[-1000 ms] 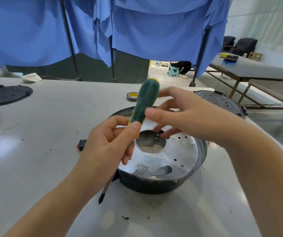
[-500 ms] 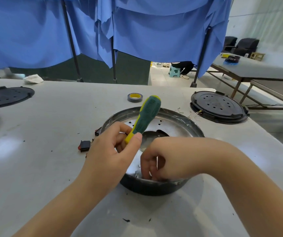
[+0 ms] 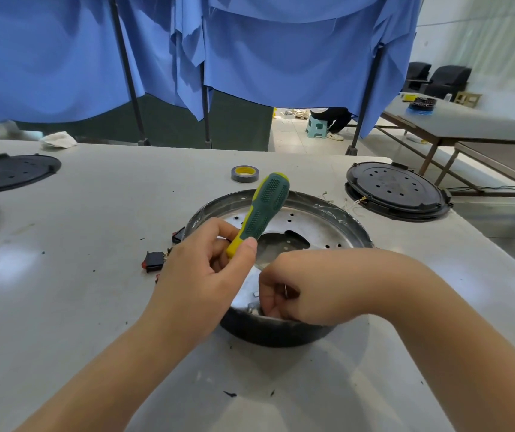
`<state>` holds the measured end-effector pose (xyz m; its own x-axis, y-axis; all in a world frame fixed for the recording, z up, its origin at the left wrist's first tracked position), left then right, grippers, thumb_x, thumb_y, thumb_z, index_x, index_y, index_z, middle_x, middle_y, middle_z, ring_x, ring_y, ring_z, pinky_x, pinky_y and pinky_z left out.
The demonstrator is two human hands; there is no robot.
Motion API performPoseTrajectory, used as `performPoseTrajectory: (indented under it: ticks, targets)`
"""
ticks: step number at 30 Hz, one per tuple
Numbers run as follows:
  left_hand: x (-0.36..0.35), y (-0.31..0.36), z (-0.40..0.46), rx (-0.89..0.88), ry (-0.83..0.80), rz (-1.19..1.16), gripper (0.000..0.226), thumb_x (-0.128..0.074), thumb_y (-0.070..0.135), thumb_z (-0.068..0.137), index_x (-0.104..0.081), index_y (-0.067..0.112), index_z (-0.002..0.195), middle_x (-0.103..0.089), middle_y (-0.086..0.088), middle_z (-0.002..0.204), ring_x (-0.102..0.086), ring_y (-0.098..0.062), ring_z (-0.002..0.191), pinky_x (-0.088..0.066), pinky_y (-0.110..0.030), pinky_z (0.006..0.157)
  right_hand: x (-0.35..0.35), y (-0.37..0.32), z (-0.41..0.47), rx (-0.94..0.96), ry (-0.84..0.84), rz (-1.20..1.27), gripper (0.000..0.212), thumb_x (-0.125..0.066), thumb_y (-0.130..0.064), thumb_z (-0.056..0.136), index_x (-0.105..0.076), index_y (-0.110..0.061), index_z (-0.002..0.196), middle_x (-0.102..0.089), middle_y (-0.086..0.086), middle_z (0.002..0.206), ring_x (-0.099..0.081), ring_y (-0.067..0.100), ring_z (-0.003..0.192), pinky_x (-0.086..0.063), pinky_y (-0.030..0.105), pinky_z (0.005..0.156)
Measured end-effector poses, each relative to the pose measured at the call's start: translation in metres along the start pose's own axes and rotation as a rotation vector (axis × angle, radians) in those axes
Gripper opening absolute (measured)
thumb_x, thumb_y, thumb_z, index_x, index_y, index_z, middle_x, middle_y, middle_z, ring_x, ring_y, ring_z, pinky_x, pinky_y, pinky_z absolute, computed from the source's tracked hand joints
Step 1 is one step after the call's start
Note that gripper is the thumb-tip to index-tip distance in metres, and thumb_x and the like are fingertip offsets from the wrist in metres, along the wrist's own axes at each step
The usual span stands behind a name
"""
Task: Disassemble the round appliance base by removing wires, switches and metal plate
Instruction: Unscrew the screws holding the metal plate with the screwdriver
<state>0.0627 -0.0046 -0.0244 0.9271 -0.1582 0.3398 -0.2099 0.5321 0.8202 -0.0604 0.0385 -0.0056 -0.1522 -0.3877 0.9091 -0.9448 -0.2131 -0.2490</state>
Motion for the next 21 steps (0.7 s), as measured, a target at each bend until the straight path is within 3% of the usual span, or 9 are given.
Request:
performPoseTrajectory:
  ticks: [4, 10, 21]
  targets:
    - [-0.0012, -0.0019, 0.0003, 0.003, 0.006, 0.019, 0.024, -0.057, 0.043, 0.081, -0.054, 0.019, 0.075, -0.041, 0.002, 0.048, -0.032, -0.007, 0.045, -0.028, -0.016, 0.045, 0.0013, 0.0002, 0.0009, 0.004, 0.011, -0.009, 0.022, -0.052, -0.014, 0.088, -0.057, -0.034, 0.079, -0.055, -0.017, 0.066, -0.049, -0.002, 0.059, -0.034, 0.012, 0.050]
    - [0.0001, -0.0029, 0.0014, -0.010, 0.008, 0.029, 0.024, -0.059, 0.040, 0.085, -0.054, 0.020, 0.074, -0.036, 0.007, 0.047, -0.029, -0.007, 0.043, -0.027, -0.014, 0.044, 0.0016, 0.0036, 0.0007, 0.007, 0.002, 0.052, 0.027, -0.055, -0.016, 0.087, -0.055, -0.035, 0.068, -0.055, -0.017, 0.060, -0.050, -0.010, 0.050, -0.035, 0.005, 0.043]
    - [0.0005, -0.0024, 0.0011, 0.002, 0.014, 0.042, 0.026, -0.057, 0.044, 0.081, -0.054, 0.019, 0.075, -0.034, 0.007, 0.046, -0.029, -0.008, 0.044, -0.027, -0.017, 0.045, 0.0018, 0.0009, 0.0023, 0.053, 0.010, 0.067, 0.027, -0.056, -0.016, 0.086, -0.056, -0.037, 0.069, -0.057, -0.018, 0.065, -0.051, -0.009, 0.058, -0.036, 0.006, 0.049]
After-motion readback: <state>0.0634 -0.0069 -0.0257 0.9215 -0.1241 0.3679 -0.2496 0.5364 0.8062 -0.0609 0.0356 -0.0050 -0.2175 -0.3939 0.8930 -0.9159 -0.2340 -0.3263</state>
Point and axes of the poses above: each hand's wrist, its own z-axis towards the middle knuckle, its own x-axis out of the back of the hand, y = z × x, the point moved 5 cm from there along z, towards the middle knuckle
